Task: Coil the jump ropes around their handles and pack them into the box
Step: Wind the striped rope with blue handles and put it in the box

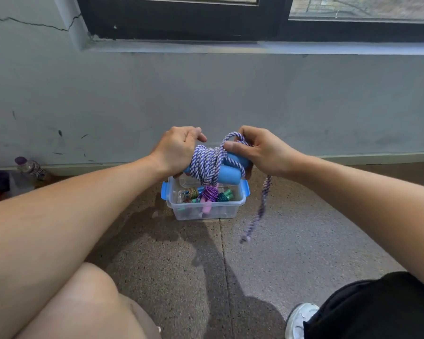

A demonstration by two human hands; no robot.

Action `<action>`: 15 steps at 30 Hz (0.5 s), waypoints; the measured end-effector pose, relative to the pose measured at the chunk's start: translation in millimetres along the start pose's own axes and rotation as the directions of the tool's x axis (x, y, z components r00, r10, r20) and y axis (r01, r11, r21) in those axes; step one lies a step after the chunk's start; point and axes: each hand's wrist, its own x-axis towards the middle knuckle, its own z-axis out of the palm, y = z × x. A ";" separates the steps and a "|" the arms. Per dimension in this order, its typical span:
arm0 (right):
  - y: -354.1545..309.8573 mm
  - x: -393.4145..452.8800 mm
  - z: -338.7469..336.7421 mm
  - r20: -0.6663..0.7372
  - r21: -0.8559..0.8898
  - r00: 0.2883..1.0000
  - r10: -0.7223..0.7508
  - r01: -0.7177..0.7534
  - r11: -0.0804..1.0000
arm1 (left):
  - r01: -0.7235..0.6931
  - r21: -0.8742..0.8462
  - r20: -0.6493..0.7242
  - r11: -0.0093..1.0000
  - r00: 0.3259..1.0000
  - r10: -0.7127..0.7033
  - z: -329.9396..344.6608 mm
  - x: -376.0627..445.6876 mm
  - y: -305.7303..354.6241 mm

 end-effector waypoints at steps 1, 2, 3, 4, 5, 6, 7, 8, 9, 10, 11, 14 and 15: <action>3.1 -1.3 -4.9 0.072 0.121 0.997 0.042 -0.050 0.991 | -0.025 -0.001 0.046 1.000 0.999 0.025 -1.0 -2.7 1.9; 5.5 -3.2 -9.9 0.126 0.172 0.989 0.080 -0.101 0.980 | -0.047 -0.012 0.083 0.999 0.995 0.048 -1.4 -5.2 5.4; 8.1 -4.6 -14.2 0.167 0.176 0.979 0.118 -0.147 0.973 | -0.067 -0.032 0.104 0.997 0.992 0.070 -1.7 -6.7 9.1; 10.6 -5.2 -17.7 0.204 0.185 0.968 0.145 -0.184 0.965 | -0.081 -0.058 0.110 0.995 0.990 0.087 -1.8 -8.0 13.9; 13.7 -5.2 -20.8 0.236 0.223 0.959 0.157 -0.211 0.952 | -0.083 -0.098 0.105 0.992 0.990 0.093 -1.8 -8.3 18.0; 16.3 -4.0 -23.4 0.255 0.279 0.953 0.163 -0.234 0.931 | -0.069 -0.155 0.098 0.986 0.992 0.085 -2.1 -9.1 22.8; 17.6 -2.5 -25.0 0.263 0.348 0.950 0.169 -0.257 0.902 | -0.043 -0.212 0.093 0.976 0.994 0.063 -2.4 -8.7 26.4; 18.1 -1.5 -25.2 0.247 0.416 0.953 0.178 -0.270 0.868 | -0.009 -0.277 0.088 0.961 0.996 0.035 -1.3 -8.8 29.8; 18.7 0.2 -24.0 0.224 0.480 0.956 0.191 -0.278 0.832 | 0.031 -0.338 0.079 0.941 0.997 -0.004 0.5 -8.9 32.9; 17.2 1.3 -20.8 0.190 0.519 0.959 0.210 -0.280 0.808 | 0.070 -0.383 0.062 0.921 0.997 -0.050 3.1 -9.3 36.5; 15.8 2.4 -15.8 0.156 0.536 0.961 0.228 -0.277 0.797 | 0.111 -0.411 0.035 0.905 0.994 -0.106 6.1 -9.0 38.7; 6.8 0.9 11.5 -0.045 0.244 0.969 0.244 -0.226 0.943 | 0.261 -0.435 -0.060 0.862 0.947 -0.317 12.7 -6.5 43.4; 4.2 -1.5 22.4 -0.081 0.042 0.973 0.214 -0.212 0.976 | 0.319 -0.432 -0.079 0.843 0.918 -0.388 14.7 -4.6 42.6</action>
